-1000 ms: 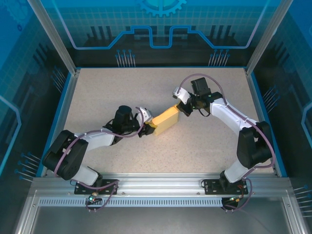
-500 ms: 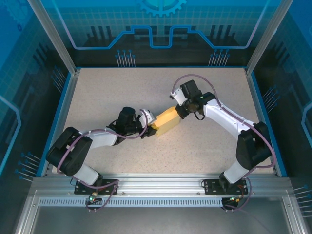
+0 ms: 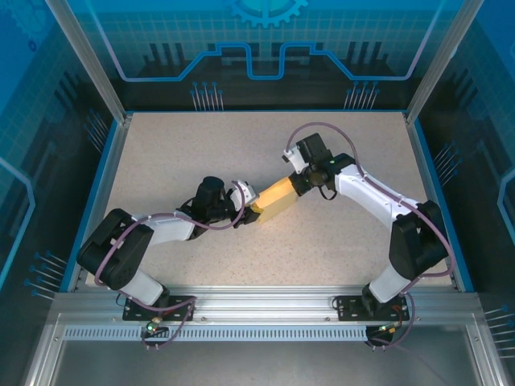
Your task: Fold the paper box
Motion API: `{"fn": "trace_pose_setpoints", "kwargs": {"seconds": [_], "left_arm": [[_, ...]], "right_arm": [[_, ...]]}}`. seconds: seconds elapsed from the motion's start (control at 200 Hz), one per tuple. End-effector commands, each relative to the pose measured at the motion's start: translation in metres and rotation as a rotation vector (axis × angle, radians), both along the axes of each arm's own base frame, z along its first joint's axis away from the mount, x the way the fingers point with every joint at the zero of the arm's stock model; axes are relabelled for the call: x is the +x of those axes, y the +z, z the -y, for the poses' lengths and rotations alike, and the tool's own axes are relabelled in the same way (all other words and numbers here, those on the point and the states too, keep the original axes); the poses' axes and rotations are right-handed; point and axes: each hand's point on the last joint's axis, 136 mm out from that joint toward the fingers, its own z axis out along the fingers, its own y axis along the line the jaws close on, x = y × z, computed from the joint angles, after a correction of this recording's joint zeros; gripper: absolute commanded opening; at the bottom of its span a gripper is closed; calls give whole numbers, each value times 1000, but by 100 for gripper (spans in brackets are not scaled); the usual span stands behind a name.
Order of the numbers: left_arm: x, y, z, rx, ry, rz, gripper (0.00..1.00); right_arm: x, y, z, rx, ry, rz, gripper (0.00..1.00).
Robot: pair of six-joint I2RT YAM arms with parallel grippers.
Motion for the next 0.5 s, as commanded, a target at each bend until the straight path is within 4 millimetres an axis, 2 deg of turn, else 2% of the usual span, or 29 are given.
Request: {"fn": "trace_pose_setpoints", "kwargs": {"seconds": [0.0,0.215,0.495], "left_arm": [[13,7,-1,6,30,57,38],[12,7,-2,1,31,55,38],[11,9,-1,-8,28,56,40]], "right_arm": [[-9,-4,3,34,-29,-28,3],[-9,-15,10,33,-23,-4,3],[-14,-18,5,75,23,35,3]]}}
